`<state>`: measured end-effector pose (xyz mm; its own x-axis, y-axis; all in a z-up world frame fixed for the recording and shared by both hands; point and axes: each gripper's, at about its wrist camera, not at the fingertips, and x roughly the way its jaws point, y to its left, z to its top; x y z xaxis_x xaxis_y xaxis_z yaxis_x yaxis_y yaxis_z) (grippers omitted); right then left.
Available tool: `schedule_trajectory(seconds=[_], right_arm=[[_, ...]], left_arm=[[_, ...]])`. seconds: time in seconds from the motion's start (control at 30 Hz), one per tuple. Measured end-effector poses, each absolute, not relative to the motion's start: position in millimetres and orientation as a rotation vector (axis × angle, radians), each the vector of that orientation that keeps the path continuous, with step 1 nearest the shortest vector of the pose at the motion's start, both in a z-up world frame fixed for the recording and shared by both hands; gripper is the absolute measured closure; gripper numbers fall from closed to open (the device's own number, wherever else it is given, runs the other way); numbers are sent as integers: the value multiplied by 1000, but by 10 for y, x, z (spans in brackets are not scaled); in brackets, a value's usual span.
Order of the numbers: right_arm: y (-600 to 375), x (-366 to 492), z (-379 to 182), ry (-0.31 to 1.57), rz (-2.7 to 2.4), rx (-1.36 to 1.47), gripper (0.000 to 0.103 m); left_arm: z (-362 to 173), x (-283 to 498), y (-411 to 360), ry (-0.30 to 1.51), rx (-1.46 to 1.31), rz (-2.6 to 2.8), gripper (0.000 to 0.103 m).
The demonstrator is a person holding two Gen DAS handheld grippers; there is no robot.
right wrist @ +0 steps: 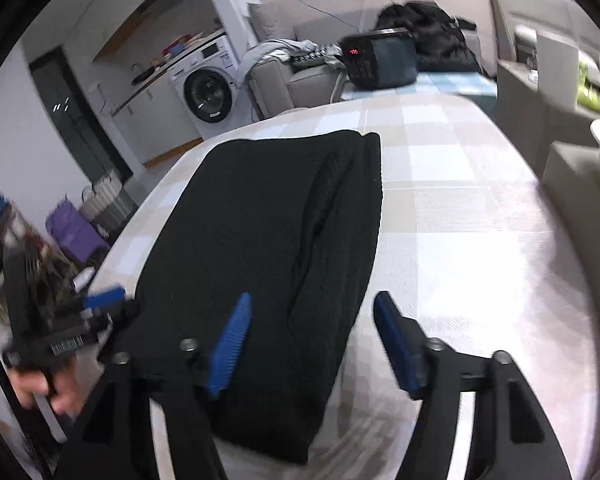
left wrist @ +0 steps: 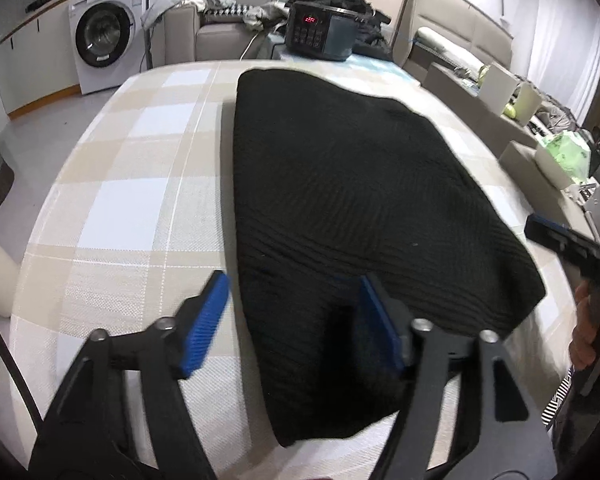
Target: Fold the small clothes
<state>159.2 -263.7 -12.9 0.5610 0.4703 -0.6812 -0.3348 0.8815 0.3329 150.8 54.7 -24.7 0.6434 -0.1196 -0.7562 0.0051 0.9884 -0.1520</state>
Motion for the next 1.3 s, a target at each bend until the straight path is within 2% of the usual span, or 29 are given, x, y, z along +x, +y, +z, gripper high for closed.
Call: schedule_trajectory(seconds=[0.07,0.1,0.13,0.2,0.23,0.6,1.07,1.3], right_arm=[[-2651,1458,-101,814,491,184,17],[-2663,1381,-74,782,496,195,9],[-2688,1307,-80,762,497,198,6],[-2686,1160,-21,692,492,202,0],[-2682,1100,8,667,492,199,0],[-2550,718,-45,557,509,216,0],[-2584,567,-153,512,510,250,0],[-2553,535,-163,516,508,241,0]], left_arm=[[-177,1416,516,832,-132,-76,15],[-144,1370,500,812,-125,-75,14],[-109,1318,478,791,-115,-73,11],[-42,1218,462,744,-99,-65,2],[-6,1155,459,712,-97,-61,1],[137,544,447,491,-69,-37,1],[-51,227,449,425,-93,-63,1],[-154,243,413,454,-65,-67,1]])
